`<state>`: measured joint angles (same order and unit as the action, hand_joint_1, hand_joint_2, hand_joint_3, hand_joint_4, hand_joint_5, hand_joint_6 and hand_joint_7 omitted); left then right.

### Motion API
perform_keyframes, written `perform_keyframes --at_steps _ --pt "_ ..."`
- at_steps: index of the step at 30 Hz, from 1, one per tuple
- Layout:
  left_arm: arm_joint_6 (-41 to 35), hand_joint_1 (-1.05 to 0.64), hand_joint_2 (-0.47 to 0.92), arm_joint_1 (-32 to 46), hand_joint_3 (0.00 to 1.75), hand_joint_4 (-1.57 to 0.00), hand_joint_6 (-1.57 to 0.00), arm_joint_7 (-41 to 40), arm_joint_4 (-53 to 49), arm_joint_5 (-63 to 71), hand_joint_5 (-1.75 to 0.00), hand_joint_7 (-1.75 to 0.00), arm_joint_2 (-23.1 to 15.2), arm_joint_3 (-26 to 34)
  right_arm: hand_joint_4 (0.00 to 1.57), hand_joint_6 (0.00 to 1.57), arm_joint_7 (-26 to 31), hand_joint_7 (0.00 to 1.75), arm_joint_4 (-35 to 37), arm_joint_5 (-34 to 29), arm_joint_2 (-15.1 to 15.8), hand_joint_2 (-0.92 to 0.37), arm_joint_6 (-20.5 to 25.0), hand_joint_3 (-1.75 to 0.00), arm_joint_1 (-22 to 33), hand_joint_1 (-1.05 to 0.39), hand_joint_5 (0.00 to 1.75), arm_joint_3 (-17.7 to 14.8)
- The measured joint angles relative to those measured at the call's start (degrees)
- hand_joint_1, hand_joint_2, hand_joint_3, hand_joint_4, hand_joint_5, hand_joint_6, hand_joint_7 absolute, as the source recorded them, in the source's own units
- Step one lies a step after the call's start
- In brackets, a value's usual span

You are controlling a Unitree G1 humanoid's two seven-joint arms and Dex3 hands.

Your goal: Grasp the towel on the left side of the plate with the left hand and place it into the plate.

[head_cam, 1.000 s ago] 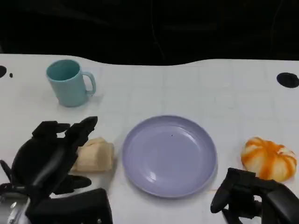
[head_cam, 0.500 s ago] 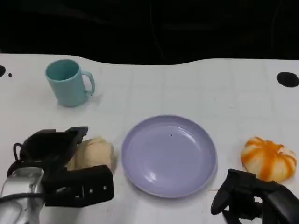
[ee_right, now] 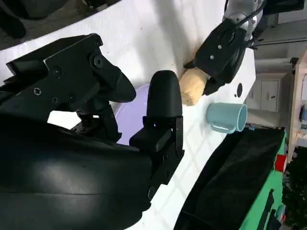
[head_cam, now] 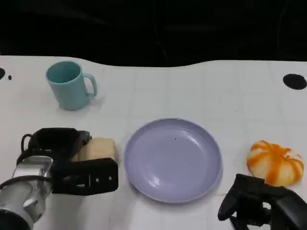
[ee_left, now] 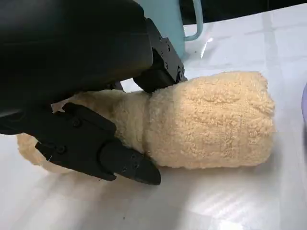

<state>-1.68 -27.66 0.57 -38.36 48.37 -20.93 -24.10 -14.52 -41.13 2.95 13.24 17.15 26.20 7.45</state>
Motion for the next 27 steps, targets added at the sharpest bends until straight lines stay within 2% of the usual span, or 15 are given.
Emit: perform_keyframes --at_steps 1,2,3,5,6,7,9,13,15,17,19,20,21,23,27 --pt "0.7 -0.25 0.92 -0.3 0.16 -0.89 -1.12 -0.7 -0.8 -0.6 -0.82 -0.08 0.0 -0.2 0.72 0.61 0.0 1.47 0.0 0.0 0.0 -0.60 0.0 -1.09 0.0 -0.04 1.75 0.0" --pt "1.3 -0.24 0.92 -0.5 0.14 -0.84 -1.21 -1.6 -1.4 -1.1 -1.20 -0.17 0.0 -0.2 0.72 0.61 0.0 1.47 -0.1 0.0 0.0 -0.60 0.0 -1.09 0.0 -0.04 1.75 0.0" --pt "2.0 -0.22 0.92 -0.5 0.13 -0.81 -1.10 -2.8 -2.0 -1.5 -1.47 -0.55 0.0 -0.3 0.72 0.61 0.0 1.47 -0.2 0.1 0.0 -0.60 0.0 -1.09 0.0 -0.04 1.75 0.0" --pt "3.9 -0.23 0.92 -0.4 0.20 -0.80 -0.73 -6.2 -3.1 -1.7 -1.69 -1.43 -0.3 -0.7 0.72 0.61 0.0 1.47 -0.2 0.1 0.0 -0.60 0.1 -1.10 0.0 -0.04 1.75 0.0" --pt "4.7 -0.24 0.92 -0.2 0.23 -0.80 -0.65 -7.9 -3.4 -1.7 -1.72 -1.58 -0.5 -1.0 0.72 0.61 0.0 1.47 -0.3 0.1 0.0 -0.60 0.1 -1.10 0.0 -0.04 1.75 0.0" --pt "5.4 -0.24 0.92 0.1 0.22 -0.80 -0.60 -9.5 -3.5 -1.7 -1.73 -1.66 -0.7 -1.3 0.72 0.61 0.0 1.47 -0.3 0.1 0.0 -0.60 0.1 -1.10 0.0 -0.04 1.75 0.0" --pt "6.9 -0.23 0.92 0.9 0.21 -0.81 -0.56 -12.8 -3.5 -1.7 -1.74 -1.73 -1.0 -1.4 0.73 0.61 0.0 1.47 -0.3 0.1 -0.1 -0.60 0.1 -1.10 0.0 -0.04 1.75 0.1" --pt "10.0 -0.21 0.90 3.4 0.18 -0.83 -0.56 -20.0 -3.1 -1.8 -1.75 -1.75 -1.4 -1.3 0.73 0.61 0.1 1.47 -0.3 0.1 -0.1 -0.60 0.5 -1.10 -0.2 -0.03 1.75 0.5" --pt "11.0 -0.21 0.88 4.1 0.17 -0.81 -0.61 -22.3 -2.8 -1.8 -1.75 -1.62 -1.6 -1.2 0.73 0.61 0.2 1.47 -0.4 0.1 -0.2 -0.60 1.0 -1.11 -0.2 -0.03 1.75 0.7" --pt "11.1 -0.18 0.86 4.7 0.18 -0.83 -0.64 -23.9 -1.2 -1.7 -1.75 -1.66 -2.1 -0.9 0.73 0.61 0.3 1.47 -0.5 0.1 -0.2 -0.59 1.3 -1.10 -0.3 -0.03 1.75 0.9" --pt "11.0 -0.16 0.84 5.1 0.20 -0.85 -0.69 -25.7 1.4 -1.7 -1.75 -1.58 -2.4 -0.1 0.73 0.62 0.3 1.47 -0.6 0.0 -0.2 -0.59 1.3 -1.10 -0.3 -0.04 1.75 1.0" --pt "10.9 -0.16 0.82 5.2 0.23 -0.85 -0.68 -26.3 2.6 -1.7 -1.75 -1.60 -2.5 0.1 0.73 0.62 0.3 1.47 -0.6 0.0 -0.2 -0.59 1.3 -1.10 -0.3 -0.04 1.75 1.0" --pt "10.9 -0.15 0.72 5.2 0.45 -0.86 -0.64 -26.6 3.9 -1.7 -1.75 -1.69 -2.5 0.3 0.73 0.62 0.3 1.47 -0.7 0.0 -0.2 -0.58 1.3 -1.10 -0.3 -0.04 1.75 1.1" --pt "11.0 -0.16 0.60 5.3 0.73 -0.85 -0.62 -26.8 6.3 -1.7 -1.75 -1.73 -2.6 0.7 0.73 0.62 0.3 1.47 -0.8 0.0 -0.2 -0.58 1.3 -1.10 -0.3 -0.05 1.75 1.2" --pt "10.0 -0.14 0.47 5.7 0.96 -0.88 -0.63 -25.3 10.9 -2.5 -1.75 -1.75 -2.6 2.2 0.73 0.62 0.5 1.47 -1.1 0.0 -0.2 -0.58 1.8 -1.10 -0.2 -0.04 1.75 1.2"
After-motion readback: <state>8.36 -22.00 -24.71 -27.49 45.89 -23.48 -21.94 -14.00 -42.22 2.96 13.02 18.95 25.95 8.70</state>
